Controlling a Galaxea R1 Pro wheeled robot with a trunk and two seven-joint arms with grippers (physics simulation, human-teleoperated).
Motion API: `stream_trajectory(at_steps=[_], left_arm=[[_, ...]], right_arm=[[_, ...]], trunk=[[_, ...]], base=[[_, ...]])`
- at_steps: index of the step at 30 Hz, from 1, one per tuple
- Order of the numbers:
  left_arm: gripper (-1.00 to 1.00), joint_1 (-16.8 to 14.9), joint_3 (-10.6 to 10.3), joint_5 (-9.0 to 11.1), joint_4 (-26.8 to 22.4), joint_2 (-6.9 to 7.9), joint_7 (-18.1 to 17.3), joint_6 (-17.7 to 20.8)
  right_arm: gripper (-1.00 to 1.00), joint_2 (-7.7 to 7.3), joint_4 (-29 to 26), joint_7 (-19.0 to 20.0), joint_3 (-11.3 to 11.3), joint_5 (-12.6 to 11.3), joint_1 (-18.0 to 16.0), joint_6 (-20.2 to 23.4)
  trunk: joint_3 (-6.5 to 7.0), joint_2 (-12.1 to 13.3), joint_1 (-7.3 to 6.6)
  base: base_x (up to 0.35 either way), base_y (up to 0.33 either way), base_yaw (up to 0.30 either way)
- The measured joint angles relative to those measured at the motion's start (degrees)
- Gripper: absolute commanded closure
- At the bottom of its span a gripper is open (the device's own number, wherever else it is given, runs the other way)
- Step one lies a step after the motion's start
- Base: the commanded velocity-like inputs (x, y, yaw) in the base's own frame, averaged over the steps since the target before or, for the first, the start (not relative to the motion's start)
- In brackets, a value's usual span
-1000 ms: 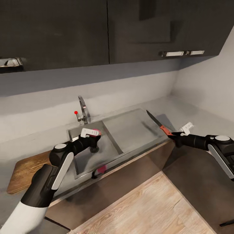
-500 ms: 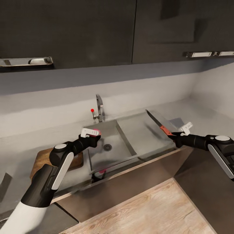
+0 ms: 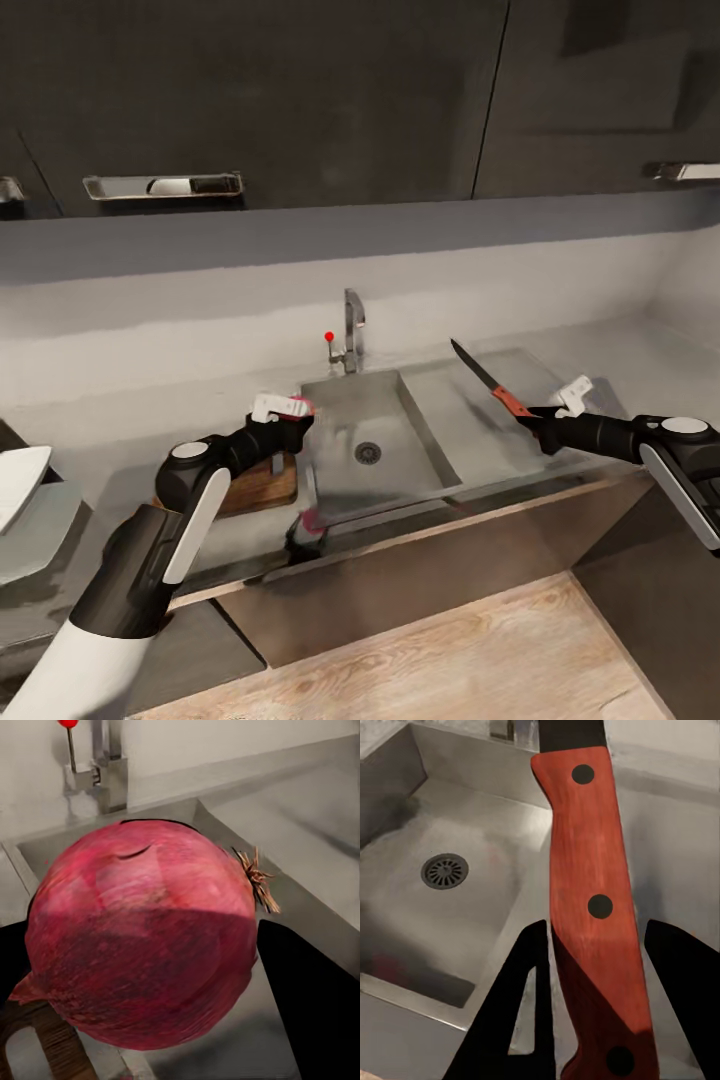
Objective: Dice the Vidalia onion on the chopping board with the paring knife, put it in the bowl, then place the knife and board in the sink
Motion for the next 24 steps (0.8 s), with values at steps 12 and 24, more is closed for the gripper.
stream_trajectory(at_steps=[12, 24], left_arm=[[1.00, -0.02, 0.04, -0.05, 0.10, -0.24, 0.00, 0.01], [1.00, -0.01, -0.09, -0.04, 0.54, -0.24, 0.00, -0.01]], right_arm=[[1.00, -0.01, -0.03, 0.07, -0.02, -0.07, 0.03, 2.15], [1.00, -0.01, -0.05, 0.08, -0.02, -0.06, 0.02, 2.30]], trunk=[[0.00, 0.00, -0.01], [0.00, 0.00, 0.00]], base=[[0.029, 0.270, 0.053], [0.008, 0.018, 0.000]])
